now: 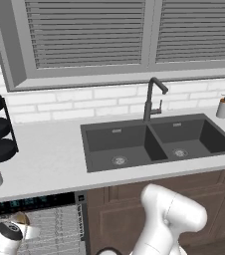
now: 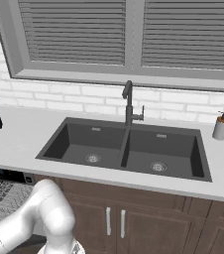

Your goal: Pick up the cup and bowl from the counter, place them in the dishwasher, and close the dishwasher door.

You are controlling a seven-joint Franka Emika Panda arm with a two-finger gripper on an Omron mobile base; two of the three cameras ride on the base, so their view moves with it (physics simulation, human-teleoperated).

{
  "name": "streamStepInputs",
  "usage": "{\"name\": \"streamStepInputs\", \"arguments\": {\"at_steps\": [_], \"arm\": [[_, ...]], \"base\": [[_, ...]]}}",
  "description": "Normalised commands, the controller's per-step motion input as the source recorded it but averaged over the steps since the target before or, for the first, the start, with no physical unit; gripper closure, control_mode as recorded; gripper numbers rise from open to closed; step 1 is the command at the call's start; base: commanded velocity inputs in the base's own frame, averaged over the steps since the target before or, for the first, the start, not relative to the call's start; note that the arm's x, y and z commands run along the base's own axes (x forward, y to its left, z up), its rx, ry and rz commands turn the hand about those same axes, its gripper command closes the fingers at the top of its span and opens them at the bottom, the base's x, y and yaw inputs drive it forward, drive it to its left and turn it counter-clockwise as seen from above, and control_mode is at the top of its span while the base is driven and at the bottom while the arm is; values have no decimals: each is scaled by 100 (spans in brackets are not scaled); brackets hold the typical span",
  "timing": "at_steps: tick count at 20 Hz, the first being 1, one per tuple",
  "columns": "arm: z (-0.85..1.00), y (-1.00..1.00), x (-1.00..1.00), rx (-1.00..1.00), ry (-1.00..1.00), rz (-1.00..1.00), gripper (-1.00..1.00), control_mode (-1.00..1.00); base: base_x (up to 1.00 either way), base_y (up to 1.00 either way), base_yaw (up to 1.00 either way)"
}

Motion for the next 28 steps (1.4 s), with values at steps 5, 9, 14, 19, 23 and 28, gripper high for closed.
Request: {"name": "streamStepInputs", "arguments": {"at_steps": [5,9,14,19,23,28], "arm": [[-9,0,80,0,0,0,100,-100],[-51,3,25,0,0,0,100,-100],[-80,14,0,0,2,0,100,-100],[-75,26,0,0,2,0,100,-100],[-57,21,0,0,5,0,100,-100],[-47,16,0,0,10,0,100,-100]], "base": [[0,0,0],[0,0,0],[0,0,0],[0,0,0],[0,0,0],[0,0,0]]}}
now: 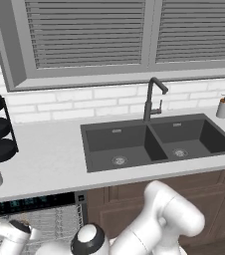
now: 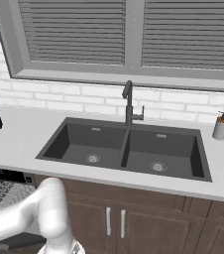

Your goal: Pick up the cup and bowl from the counter, place them in the dishwasher, and close the dishwasher door.

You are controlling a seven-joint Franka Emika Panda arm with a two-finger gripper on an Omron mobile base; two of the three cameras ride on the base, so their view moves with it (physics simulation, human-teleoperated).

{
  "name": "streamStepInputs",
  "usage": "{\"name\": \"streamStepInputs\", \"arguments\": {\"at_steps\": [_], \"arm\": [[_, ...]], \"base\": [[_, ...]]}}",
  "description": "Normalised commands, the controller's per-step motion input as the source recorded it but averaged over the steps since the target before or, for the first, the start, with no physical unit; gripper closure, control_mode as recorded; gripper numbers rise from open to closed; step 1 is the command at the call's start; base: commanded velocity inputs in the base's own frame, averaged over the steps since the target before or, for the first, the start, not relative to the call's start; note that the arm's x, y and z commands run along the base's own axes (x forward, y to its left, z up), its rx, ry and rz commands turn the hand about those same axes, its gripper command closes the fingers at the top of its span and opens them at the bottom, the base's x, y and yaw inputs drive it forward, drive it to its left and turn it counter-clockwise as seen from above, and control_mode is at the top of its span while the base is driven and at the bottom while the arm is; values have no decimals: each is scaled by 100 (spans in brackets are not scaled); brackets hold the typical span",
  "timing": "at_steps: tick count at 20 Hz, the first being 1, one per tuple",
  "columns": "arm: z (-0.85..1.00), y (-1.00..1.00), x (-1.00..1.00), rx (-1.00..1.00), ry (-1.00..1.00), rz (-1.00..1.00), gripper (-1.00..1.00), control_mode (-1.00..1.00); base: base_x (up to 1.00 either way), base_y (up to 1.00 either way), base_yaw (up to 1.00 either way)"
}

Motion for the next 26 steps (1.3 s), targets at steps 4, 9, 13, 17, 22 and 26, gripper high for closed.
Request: {"name": "streamStepInputs", "arguments": {"at_steps": [4,9,13,17,22,26], "arm": [[-40,16,-1,0,16,0,100,-100],[-31,8,-1,0,20,0,100,-100],[0,0,0,0,3,0,-100,-100],[0,0,0,0,0,0,-100,-100],[1,0,0,0,1,0,-100,-100],[41,0,-1,0,0,0,-100,-100]], "base": [[0,0,0],[0,0,0],[0,0,0],[0,0,0],[0,0,0],[0,0,0]]}}
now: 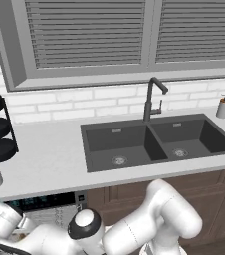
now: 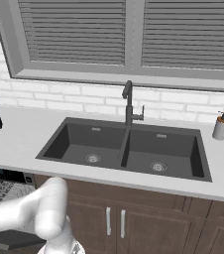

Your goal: Pick up the cup and bowl from the counter, place them in the dishwasher, and close the dishwasher door.

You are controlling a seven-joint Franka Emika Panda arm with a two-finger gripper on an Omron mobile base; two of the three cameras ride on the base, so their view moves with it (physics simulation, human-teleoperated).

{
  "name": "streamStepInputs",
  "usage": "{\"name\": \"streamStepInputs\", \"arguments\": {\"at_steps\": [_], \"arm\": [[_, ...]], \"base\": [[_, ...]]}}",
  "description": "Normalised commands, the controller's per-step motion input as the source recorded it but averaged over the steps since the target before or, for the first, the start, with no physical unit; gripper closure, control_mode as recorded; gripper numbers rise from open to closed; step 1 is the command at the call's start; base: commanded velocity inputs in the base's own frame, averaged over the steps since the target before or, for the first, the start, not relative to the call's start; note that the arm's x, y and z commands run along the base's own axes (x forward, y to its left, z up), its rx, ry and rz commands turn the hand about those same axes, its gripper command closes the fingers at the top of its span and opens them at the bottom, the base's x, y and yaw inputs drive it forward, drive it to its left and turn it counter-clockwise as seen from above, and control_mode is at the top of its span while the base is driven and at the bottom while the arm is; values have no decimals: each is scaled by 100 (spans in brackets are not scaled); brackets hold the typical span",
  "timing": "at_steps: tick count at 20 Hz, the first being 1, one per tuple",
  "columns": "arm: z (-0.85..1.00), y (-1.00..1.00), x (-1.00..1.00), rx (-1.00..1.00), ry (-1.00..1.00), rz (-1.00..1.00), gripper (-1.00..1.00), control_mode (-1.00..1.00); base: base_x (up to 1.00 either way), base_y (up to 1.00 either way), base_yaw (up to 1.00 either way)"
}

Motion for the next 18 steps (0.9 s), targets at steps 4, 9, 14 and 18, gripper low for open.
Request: {"name": "streamStepInputs", "arguments": {"at_steps": [4,9,14,18], "arm": [[78,-1,-9,6,-2,0,-100,-100],[93,-5,-13,10,0,0,-100,-100],[99,0,-15,10,0,0,-100,-100],[100,-5,-5,12,-1,0,-100,-100]], "base": [[0,0,0],[0,0,0],[0,0,0],[0,0,0]]}}
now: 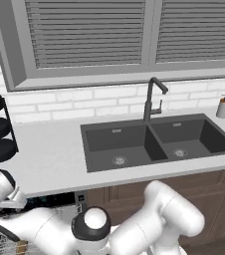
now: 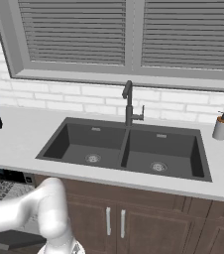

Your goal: Pick up the cup and bowl from the counter, place them in the dishwasher, and close the dishwasher door.

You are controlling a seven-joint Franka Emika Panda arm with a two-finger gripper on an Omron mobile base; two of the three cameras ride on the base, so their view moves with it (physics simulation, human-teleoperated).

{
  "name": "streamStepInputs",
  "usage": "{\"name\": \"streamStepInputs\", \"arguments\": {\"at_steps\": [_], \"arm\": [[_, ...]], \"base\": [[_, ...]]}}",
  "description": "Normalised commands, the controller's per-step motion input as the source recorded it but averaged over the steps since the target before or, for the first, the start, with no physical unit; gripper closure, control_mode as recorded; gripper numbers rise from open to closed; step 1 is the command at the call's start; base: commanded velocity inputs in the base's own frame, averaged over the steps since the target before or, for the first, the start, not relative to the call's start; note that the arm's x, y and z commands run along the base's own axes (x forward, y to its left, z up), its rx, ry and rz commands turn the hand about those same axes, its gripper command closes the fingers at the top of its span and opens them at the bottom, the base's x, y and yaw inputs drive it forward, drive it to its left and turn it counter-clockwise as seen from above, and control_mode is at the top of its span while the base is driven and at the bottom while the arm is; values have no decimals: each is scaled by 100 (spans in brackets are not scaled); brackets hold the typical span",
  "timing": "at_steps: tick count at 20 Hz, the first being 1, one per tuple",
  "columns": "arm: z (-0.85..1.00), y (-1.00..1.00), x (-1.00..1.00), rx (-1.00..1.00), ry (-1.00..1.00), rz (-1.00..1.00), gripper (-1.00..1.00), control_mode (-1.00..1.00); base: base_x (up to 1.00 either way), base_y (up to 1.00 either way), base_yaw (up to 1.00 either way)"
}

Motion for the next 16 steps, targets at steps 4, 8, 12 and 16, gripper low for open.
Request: {"name": "streamStepInputs", "arguments": {"at_steps": [4,8,12,16], "arm": [[99,-15,0,16,-3,0,-100,-100],[80,-19,0,19,-2,0,-100,-100],[53,-18,8,16,-2,9,-100,-100],[37,-14,37,10,0,19,-100,-100]], "base": [[0,0,0],[0,0,0],[0,0,0],[0,0,0]]}}
